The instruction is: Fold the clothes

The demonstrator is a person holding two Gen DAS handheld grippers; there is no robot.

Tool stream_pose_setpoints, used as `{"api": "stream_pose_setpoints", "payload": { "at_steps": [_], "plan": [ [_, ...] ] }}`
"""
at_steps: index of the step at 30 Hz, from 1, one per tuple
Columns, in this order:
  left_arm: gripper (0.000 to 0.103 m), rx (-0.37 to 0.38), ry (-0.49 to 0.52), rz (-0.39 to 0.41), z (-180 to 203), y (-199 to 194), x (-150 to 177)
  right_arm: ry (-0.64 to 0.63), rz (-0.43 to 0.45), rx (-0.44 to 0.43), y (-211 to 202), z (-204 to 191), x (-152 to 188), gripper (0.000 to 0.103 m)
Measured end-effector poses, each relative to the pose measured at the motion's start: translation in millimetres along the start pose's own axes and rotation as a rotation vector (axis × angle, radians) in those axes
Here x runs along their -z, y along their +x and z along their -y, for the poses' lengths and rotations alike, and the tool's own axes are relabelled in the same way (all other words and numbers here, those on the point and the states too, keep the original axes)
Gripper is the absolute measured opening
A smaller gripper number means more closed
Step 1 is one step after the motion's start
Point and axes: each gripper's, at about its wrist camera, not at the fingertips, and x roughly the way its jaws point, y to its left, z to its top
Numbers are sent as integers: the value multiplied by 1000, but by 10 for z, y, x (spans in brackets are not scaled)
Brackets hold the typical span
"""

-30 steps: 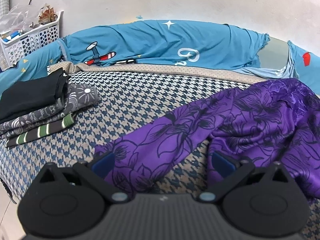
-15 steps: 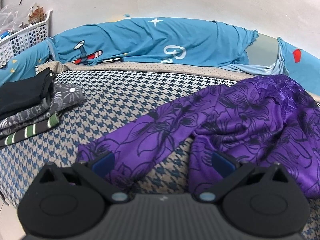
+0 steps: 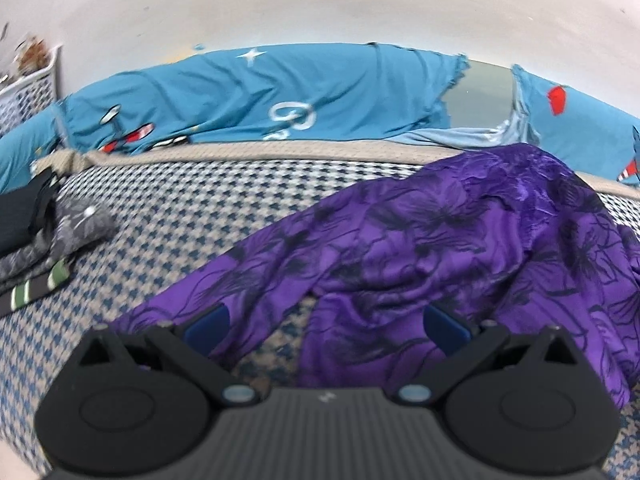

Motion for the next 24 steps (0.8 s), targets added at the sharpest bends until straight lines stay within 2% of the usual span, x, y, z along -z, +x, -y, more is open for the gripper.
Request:
{"api": "stream_pose_setpoints", "payload": {
  "at_steps": [3, 9, 16, 22, 23, 24],
  "plan": [
    [103, 19, 21, -3, 118, 90, -97, 9, 8, 39, 168, 79, -82, 58],
    [103, 60, 64, 12, 384, 261, -249, 16, 0, 43, 491, 145, -224, 51],
    [103, 81, 153, 39, 694, 435, -379, -41, -36, 45, 902, 125, -287, 50],
    [103, 93, 185, -35, 796, 633, -335, -83, -90, 29, 1222, 11, -248, 50],
    [103, 87, 195, -43, 807, 655, -311, -93, -91, 37, 1255, -9, -240, 49],
    [103, 87, 199, -55, 805, 675, -288, -100, -91, 45, 1283, -25, -234, 44]
  ]
}}
